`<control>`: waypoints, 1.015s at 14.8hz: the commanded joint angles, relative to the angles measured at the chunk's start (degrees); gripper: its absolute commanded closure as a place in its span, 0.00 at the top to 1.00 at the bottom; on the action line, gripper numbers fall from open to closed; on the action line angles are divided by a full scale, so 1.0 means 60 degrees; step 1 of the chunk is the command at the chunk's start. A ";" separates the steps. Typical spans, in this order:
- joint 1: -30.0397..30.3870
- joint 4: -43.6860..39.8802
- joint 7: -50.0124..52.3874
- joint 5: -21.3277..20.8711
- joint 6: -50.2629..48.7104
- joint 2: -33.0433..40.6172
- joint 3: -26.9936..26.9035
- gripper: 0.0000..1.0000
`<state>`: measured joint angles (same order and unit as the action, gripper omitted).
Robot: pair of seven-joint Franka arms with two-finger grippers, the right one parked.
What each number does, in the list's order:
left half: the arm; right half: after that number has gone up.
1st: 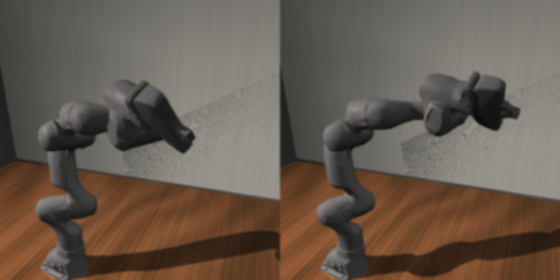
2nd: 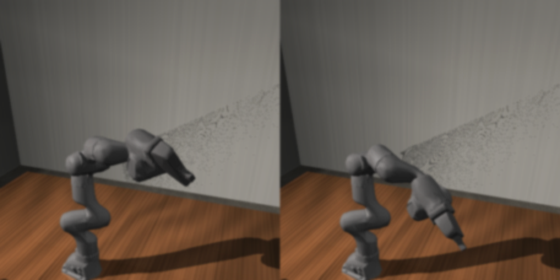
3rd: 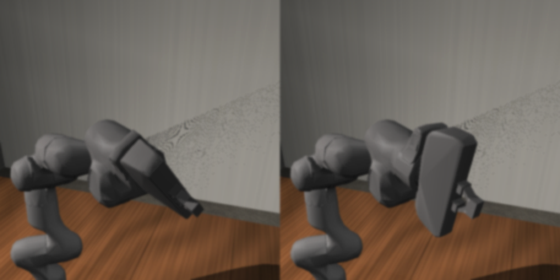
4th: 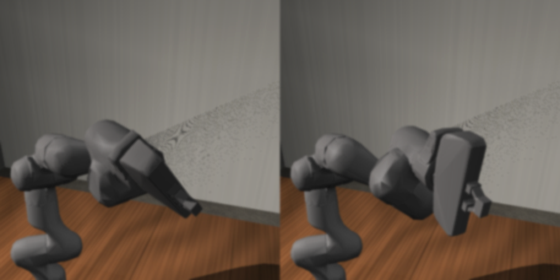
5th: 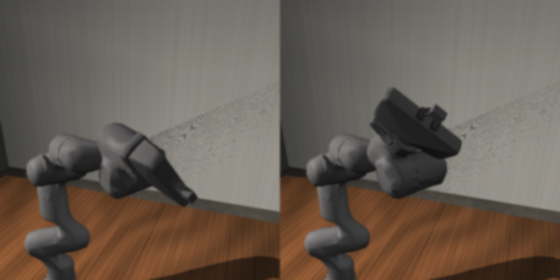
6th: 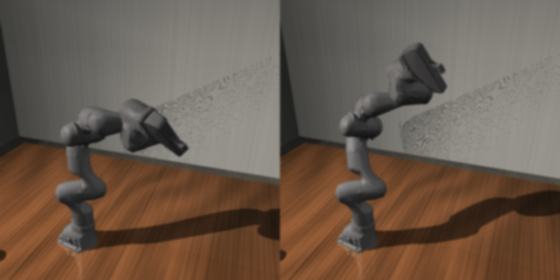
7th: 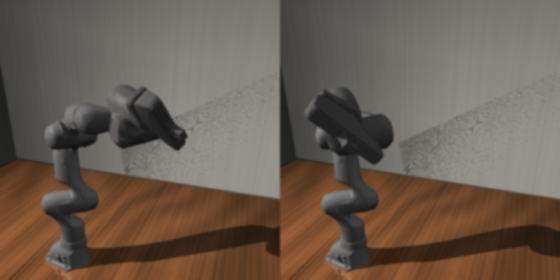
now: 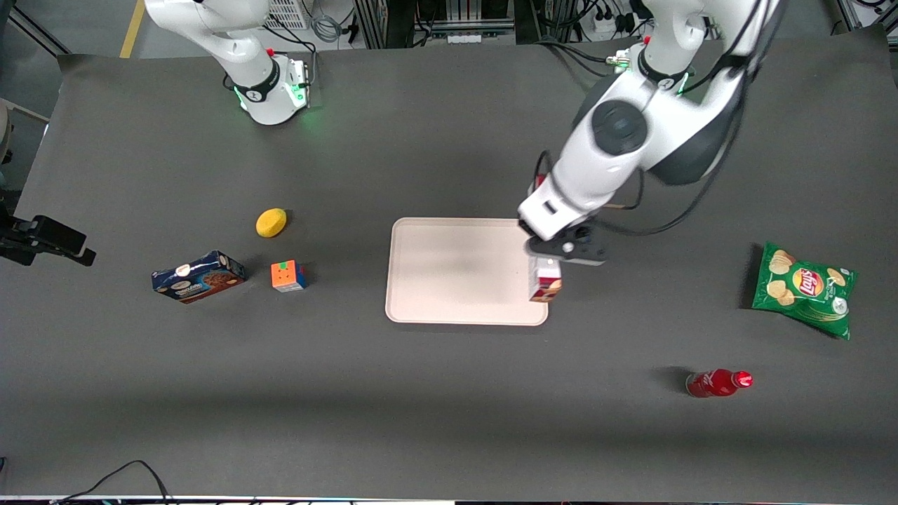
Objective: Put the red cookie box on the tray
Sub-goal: 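Lift the box and carry it with the left gripper onto the white tray, then set the box upright on the tray and open the left gripper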
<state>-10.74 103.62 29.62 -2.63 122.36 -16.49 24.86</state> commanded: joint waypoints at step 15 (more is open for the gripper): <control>-0.0481 0.1334 0.1861 -0.2271 0.3029 -0.1895 -0.0379 0.00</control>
<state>-12.76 111.16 39.03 -14.46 138.81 -27.34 23.66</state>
